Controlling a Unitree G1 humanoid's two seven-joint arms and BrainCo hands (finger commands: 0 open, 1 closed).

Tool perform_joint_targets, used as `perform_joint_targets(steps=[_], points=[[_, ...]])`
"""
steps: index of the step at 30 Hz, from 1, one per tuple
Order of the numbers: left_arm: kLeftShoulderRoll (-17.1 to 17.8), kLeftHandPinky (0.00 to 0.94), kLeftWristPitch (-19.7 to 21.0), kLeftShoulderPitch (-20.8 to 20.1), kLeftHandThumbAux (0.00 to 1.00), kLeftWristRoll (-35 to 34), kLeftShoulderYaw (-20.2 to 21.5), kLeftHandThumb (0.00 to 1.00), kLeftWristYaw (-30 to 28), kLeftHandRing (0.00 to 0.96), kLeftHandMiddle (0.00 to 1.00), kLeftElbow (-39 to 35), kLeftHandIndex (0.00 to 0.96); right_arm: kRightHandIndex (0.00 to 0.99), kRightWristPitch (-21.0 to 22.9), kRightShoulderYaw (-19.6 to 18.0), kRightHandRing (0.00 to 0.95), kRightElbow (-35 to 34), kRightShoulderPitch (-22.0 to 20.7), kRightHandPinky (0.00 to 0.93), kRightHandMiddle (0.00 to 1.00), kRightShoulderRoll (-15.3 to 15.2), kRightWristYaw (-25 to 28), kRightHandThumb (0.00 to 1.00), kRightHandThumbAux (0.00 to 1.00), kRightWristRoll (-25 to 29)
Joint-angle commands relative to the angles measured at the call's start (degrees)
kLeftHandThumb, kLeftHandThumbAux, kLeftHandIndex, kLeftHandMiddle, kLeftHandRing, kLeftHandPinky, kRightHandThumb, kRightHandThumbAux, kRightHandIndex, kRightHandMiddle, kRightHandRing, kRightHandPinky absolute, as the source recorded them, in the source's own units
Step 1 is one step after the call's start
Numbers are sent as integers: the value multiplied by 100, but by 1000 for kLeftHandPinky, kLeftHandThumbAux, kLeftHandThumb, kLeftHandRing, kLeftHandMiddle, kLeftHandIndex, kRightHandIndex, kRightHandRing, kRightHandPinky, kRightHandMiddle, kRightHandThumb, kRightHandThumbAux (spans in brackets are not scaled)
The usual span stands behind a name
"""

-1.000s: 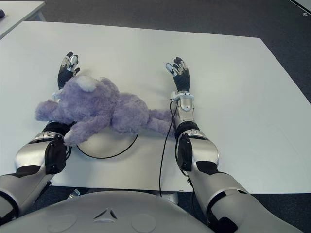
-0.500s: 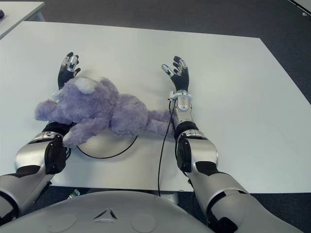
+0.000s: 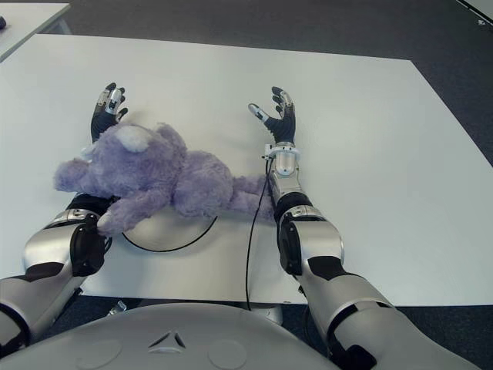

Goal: Put the doll into the plate.

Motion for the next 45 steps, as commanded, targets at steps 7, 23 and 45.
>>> perform_joint_targets(steps=[7,23,45], points=[[-601,0,-31,1511,353,-353,202,0,-270,46,113,855,61,177,-33,307,117,652,1455,72,153,494,-298,0,712,-324],[-605,0,-59,1518,357,-321,196,0,-246,53,117,852,62,179,-12,420,130,651,1454,89,165,472,-385,0,712,-337],[-600,0,-43,1508,362,-358,228,0,-294,53,116,853,54,171,-44,428,123,648,1447,72,156,475,-403,0,696,-312]])
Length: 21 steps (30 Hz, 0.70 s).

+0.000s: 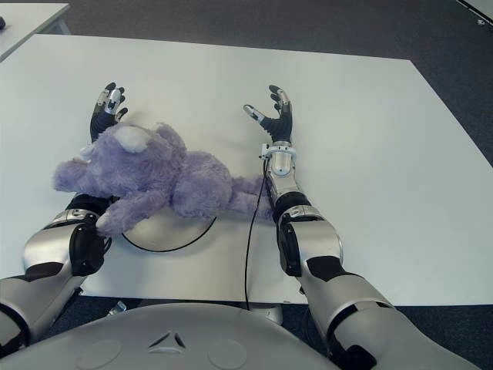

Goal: Put the doll into the plate.

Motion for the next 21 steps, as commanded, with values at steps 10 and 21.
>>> perform_joint_targets(steps=[10,21], points=[[-595,0,5,1500,365,-329,169,0,-182,50,112,863,45,166,-46,193,120,686,1458,76,156,460,-134,0,716,-234],[-570,0,-29,1526,379,-128,-13,0,58,51,113,846,46,177,-42,231,124,688,1459,83,161,443,-148,0,714,-236]])
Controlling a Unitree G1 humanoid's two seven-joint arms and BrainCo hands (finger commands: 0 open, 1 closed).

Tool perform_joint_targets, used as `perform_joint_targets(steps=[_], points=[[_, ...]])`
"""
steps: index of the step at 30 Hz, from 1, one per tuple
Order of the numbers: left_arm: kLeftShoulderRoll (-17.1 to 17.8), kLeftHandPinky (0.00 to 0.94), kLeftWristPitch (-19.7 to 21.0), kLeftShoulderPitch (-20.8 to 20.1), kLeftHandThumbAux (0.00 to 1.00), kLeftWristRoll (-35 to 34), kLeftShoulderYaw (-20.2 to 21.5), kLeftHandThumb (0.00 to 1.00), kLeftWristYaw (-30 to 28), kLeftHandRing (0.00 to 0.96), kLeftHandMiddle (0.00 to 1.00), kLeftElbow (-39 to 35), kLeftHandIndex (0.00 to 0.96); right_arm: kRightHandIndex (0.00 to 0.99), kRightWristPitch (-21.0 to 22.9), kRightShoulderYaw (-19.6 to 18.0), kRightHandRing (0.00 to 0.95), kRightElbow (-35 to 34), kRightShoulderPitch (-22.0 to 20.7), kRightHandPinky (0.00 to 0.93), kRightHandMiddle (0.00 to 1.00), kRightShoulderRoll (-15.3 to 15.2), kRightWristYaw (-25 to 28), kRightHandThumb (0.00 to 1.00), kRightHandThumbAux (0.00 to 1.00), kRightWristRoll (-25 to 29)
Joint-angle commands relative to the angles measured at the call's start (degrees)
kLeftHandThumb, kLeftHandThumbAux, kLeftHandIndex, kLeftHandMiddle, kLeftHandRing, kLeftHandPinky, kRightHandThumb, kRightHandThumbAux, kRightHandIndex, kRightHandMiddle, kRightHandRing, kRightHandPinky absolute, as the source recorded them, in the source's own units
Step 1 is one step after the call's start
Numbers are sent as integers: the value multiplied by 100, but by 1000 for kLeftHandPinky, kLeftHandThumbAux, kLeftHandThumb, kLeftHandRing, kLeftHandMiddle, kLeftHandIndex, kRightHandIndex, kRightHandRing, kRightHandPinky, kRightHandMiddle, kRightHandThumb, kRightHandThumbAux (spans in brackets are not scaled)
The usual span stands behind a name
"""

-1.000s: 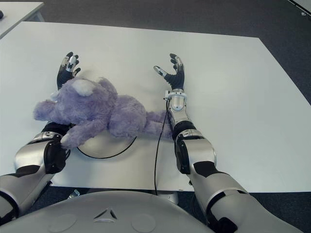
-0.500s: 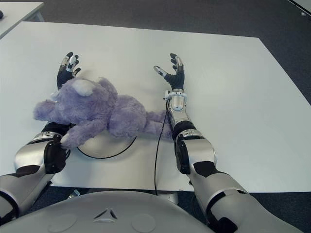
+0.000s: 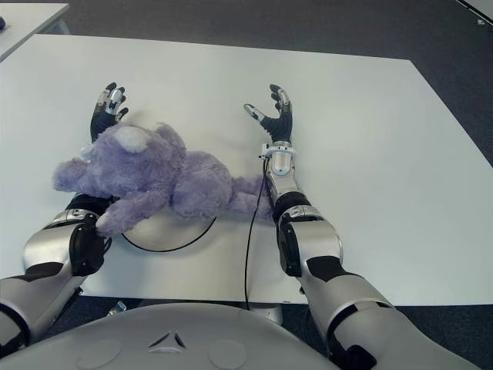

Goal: Put the doll into the plate.

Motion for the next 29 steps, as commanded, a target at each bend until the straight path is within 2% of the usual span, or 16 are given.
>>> perform_joint_targets(steps=[1,17,29], points=[[-571,0,-18,1522,380,-125,-11,0,125,51,113,847,50,179,-27,177,124,690,1457,85,162,443,-51,0,720,-226],[-556,0,28,1511,384,-94,-87,0,186,55,121,846,57,162,67,177,108,697,1437,94,138,437,34,0,712,-169],[-534,0,110,1502,438,-64,-122,0,241,38,105,857,73,160,169,109,118,700,1419,138,142,450,125,0,777,-81]])
